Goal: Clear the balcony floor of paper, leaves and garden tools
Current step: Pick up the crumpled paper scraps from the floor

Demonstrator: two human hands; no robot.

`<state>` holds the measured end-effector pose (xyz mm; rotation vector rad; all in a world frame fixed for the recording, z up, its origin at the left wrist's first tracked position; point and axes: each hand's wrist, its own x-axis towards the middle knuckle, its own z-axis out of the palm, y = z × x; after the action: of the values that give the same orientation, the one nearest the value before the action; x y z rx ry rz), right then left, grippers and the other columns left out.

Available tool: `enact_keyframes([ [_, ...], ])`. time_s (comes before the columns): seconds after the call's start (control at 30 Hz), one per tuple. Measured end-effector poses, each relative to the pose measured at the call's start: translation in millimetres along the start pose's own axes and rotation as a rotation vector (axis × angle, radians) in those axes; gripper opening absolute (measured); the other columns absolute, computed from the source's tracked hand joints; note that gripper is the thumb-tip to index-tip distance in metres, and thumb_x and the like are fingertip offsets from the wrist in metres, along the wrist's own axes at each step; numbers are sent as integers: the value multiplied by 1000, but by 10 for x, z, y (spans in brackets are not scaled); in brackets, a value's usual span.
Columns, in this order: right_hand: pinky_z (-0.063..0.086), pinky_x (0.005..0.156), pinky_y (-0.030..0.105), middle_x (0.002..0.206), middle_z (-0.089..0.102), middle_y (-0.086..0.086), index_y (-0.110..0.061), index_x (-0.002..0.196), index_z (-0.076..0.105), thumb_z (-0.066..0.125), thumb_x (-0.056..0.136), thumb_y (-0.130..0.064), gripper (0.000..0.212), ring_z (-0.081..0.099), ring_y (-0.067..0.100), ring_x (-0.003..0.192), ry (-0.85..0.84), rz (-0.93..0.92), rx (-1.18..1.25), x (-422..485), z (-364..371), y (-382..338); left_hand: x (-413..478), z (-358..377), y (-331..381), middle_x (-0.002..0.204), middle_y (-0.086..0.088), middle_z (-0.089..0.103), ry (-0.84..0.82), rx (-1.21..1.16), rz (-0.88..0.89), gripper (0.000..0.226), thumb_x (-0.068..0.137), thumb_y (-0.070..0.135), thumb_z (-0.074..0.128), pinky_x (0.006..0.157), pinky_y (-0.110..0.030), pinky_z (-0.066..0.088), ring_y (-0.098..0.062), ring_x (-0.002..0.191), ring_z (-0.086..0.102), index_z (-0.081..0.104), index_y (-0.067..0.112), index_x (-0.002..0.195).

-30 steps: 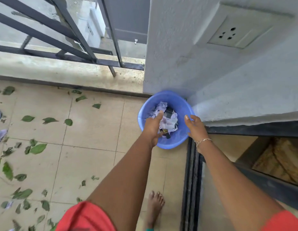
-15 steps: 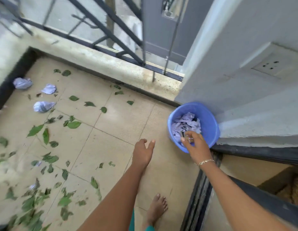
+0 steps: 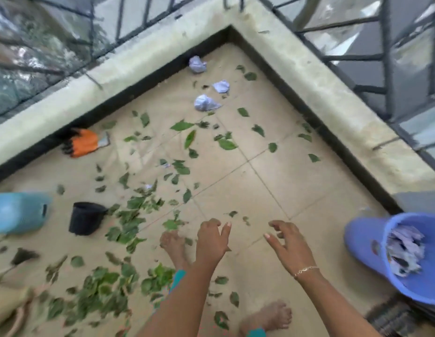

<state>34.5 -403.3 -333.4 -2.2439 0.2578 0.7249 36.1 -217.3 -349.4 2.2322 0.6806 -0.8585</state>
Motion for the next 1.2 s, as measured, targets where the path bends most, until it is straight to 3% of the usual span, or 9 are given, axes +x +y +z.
enact_keyframes([
  [0.17, 45, 87, 32, 112, 50, -1, -20, 119, 56, 56, 90, -36, 34, 56, 16, 97, -160, -36, -114, 419, 640, -940, 380, -839, -742, 122, -9, 51, 56, -80, -155, 43, 95, 47, 41, 100, -41, 38, -27, 115, 48, 55, 14, 118],
  [0.27, 46, 88, 36, 114, 51, -1, -22, 118, 56, 55, 90, -37, 32, 57, 17, 97, -234, -44, -169, 673, 945, -1472, 563, -1368, -1090, 122, -8, 47, 54, -161, -212, 39, 97, 43, 41, 100, -37, 39, -23, 116, 45, 53, 13, 119],
  [0.47, 43, 79, 27, 111, 55, 7, -16, 115, 57, 55, 91, -33, 30, 56, 16, 87, -338, -40, -265, 1305, 1402, -2321, 1000, -2295, -1638, 121, -8, 52, 106, -198, -250, 32, 96, 36, 45, 95, -30, 42, -22, 112, 49, 58, 11, 114],
  [0.6, 33, 72, 22, 103, 55, 7, -11, 116, 57, 54, 92, -28, 29, 51, 15, 86, -359, -65, -297, 1742, 1569, -2646, 1297, -2693, -1795, 109, -11, 60, 134, -173, -299, 24, 96, 24, 47, 77, -28, 41, -26, 100, 56, 59, 6, 108],
  [0.9, 40, 73, 27, 104, 64, 9, -12, 111, 58, 53, 93, -24, 23, 58, 24, 94, -452, -85, -527, 2537, 1690, -2975, 1860, -2812, -1812, 101, -3, 61, 146, -207, -326, 10, 95, 19, 48, 69, -24, 33, -19, 91, 54, 57, 15, 98],
  [1.0, 42, 72, 29, 98, 65, 11, -10, 109, 60, 54, 91, -17, 20, 59, 28, 93, -463, -132, -624, 2922, 1925, -2971, 2273, -2694, -1937, 99, -4, 60, 145, -216, -348, 9, 93, 15, 47, 76, -29, 43, -20, 89, 54, 56, 16, 95],
  [1.1, 44, 72, 32, 96, 66, 15, -9, 104, 63, 51, 88, -9, 20, 60, 32, 91, -438, -168, -666, 3275, 2287, -2857, 2704, -2486, -2138, 98, -6, 59, 156, -151, -307, 12, 89, 10, 53, 92, -39, 45, -22, 99, 53, 60, 17, 96],
  [1.2, 43, 73, 31, 99, 68, 10, -13, 99, 66, 53, 87, -9, 19, 60, 30, 93, -429, -228, -733, 3628, 2672, -2599, 3258, -2192, -2434, 91, 0, 62, 94, -11, -233, 22, 86, 9, 54, 85, -43, 50, -21, 88, 56, 59, 27, 96],
])
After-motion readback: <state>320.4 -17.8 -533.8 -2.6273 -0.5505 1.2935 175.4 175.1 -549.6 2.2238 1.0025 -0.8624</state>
